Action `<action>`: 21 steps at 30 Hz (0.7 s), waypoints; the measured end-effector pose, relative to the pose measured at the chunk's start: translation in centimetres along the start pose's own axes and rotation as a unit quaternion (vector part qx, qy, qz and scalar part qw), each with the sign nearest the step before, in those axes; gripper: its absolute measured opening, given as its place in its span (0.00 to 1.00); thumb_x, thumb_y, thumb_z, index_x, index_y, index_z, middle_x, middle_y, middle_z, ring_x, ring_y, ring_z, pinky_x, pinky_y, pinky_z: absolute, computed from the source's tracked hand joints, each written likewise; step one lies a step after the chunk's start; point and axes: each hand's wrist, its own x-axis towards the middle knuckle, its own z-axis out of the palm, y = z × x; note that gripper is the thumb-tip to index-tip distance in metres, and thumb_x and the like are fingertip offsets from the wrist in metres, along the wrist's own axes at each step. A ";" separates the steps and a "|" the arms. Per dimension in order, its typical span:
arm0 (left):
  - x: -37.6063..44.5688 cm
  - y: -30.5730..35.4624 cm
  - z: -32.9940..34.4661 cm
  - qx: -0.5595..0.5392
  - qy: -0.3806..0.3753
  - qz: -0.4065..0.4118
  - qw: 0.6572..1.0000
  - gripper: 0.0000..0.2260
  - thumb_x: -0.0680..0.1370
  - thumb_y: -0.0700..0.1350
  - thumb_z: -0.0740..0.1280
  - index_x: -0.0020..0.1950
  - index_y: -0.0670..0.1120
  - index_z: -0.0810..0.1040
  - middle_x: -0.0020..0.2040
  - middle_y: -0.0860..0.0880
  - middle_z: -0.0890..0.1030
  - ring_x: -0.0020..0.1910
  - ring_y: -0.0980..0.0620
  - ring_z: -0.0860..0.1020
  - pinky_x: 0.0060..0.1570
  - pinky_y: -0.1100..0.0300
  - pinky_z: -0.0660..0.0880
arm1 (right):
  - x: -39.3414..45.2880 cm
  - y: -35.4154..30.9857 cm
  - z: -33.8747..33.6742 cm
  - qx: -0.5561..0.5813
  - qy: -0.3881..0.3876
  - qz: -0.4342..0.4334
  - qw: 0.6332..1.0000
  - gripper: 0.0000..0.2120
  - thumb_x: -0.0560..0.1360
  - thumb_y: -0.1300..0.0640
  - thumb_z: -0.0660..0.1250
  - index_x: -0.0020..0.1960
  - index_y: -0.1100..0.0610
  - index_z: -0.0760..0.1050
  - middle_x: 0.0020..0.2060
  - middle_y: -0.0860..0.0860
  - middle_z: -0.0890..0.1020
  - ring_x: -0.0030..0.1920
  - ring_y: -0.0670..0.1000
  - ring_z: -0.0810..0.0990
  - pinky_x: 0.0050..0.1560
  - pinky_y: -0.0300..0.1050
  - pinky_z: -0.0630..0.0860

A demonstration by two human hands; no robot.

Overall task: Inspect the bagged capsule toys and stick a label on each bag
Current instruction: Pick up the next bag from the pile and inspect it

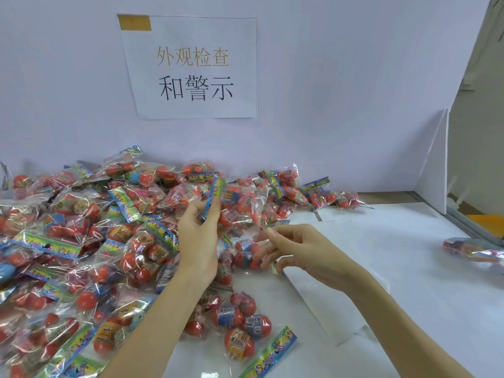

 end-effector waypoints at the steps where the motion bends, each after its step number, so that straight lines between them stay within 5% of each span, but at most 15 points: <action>1: -0.3 -0.2 0.2 0.017 -0.008 0.007 1.000 0.13 0.83 0.47 0.70 0.49 0.37 0.77 0.45 0.42 0.74 0.45 0.43 0.70 0.53 0.35 0.76 | 0.1 0.0 0.2 0.004 0.011 -0.002 1.000 0.20 0.81 0.41 0.67 0.57 0.56 0.84 0.50 0.58 0.88 0.47 0.55 0.87 0.44 0.43 0.81; 6: -1.3 -0.1 0.9 0.052 -0.050 0.031 0.997 0.10 0.82 0.50 0.71 0.41 0.51 0.81 0.38 0.48 0.74 0.42 0.46 0.69 0.48 0.44 0.71 | 0.1 0.3 -0.1 -0.017 0.040 -0.010 0.999 0.10 0.81 0.53 0.71 0.49 0.60 0.83 0.42 0.58 0.87 0.40 0.53 0.85 0.39 0.42 0.80; 9: -1.2 -0.1 0.9 0.037 -0.051 0.026 0.998 0.08 0.82 0.48 0.70 0.44 0.50 0.83 0.46 0.46 0.82 0.48 0.48 0.77 0.57 0.45 0.74 | 0.1 0.3 -0.4 -0.023 0.037 -0.007 0.999 0.10 0.83 0.57 0.69 0.46 0.62 0.79 0.39 0.59 0.85 0.36 0.54 0.81 0.36 0.40 0.76; 13: -1.3 0.0 0.8 0.029 -0.065 0.009 0.997 0.07 0.82 0.48 0.70 0.46 0.50 0.83 0.45 0.49 0.82 0.45 0.49 0.76 0.54 0.47 0.73 | -0.1 -0.1 -0.7 -0.033 0.018 -0.020 0.999 0.11 0.83 0.55 0.69 0.44 0.59 0.77 0.35 0.57 0.83 0.33 0.53 0.77 0.32 0.39 0.73; 15: -1.4 -0.3 0.9 0.049 -0.071 0.019 0.996 0.04 0.82 0.52 0.70 0.51 0.54 0.83 0.48 0.50 0.83 0.50 0.46 0.80 0.58 0.46 0.77 | -0.2 -0.2 -0.7 -0.034 0.032 -0.028 0.999 0.11 0.83 0.55 0.68 0.43 0.59 0.77 0.35 0.56 0.82 0.32 0.52 0.77 0.33 0.39 0.73; 18: -1.7 -0.6 1.0 0.153 -0.072 0.148 0.974 0.15 0.81 0.53 0.71 0.65 0.59 0.71 0.59 0.55 0.79 0.60 0.58 0.78 0.57 0.65 0.75 | 0.0 0.2 -0.6 -0.090 0.088 -0.060 0.990 0.11 0.83 0.57 0.69 0.45 0.63 0.77 0.34 0.58 0.83 0.32 0.50 0.77 0.33 0.40 0.74; 21: -1.6 -0.6 1.1 0.187 -0.128 0.192 0.955 0.22 0.79 0.55 0.72 0.70 0.61 0.68 0.63 0.61 0.75 0.64 0.60 0.75 0.51 0.66 0.78 | 0.4 0.5 -0.3 -0.149 0.127 -0.089 0.977 0.08 0.82 0.57 0.69 0.46 0.59 0.79 0.34 0.55 0.85 0.31 0.47 0.79 0.34 0.39 0.76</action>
